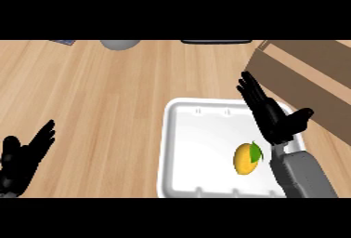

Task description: Pick the lemon from the tray and place it in the cardboard box

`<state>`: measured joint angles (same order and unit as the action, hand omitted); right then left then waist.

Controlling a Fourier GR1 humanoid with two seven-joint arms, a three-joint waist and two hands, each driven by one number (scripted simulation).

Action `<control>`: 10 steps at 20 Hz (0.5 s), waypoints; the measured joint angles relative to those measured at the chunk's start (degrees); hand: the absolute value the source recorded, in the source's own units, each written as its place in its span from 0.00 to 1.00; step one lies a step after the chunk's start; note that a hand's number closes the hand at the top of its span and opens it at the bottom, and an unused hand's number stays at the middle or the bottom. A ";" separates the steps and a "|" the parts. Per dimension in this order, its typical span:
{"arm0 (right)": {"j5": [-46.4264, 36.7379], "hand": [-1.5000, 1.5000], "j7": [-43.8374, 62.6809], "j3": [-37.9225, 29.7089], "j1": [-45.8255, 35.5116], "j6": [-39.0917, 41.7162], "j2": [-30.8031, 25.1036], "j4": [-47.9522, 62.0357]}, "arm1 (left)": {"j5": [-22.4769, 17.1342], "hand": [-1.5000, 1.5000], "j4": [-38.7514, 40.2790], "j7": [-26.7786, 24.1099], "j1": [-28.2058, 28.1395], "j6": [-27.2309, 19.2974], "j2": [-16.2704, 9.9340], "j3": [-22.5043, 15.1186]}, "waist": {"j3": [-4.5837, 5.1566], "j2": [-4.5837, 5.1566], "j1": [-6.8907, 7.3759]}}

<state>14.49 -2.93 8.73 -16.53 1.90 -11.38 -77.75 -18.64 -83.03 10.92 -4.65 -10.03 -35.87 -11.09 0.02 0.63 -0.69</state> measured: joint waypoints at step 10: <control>-15.96 0.00 6.71 -10.01 4.99 -16.51 -16.70 -13.09 | 4.12 0.50 -7.72 -9.72 8.02 1.53 -1.14 0.50 | 0.64 -3.20 -8.11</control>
<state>-1.47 3.78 -1.28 -11.55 -14.61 -28.08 -90.84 -14.52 -90.75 1.20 3.36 -8.51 -37.01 -10.59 0.66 -2.57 -8.80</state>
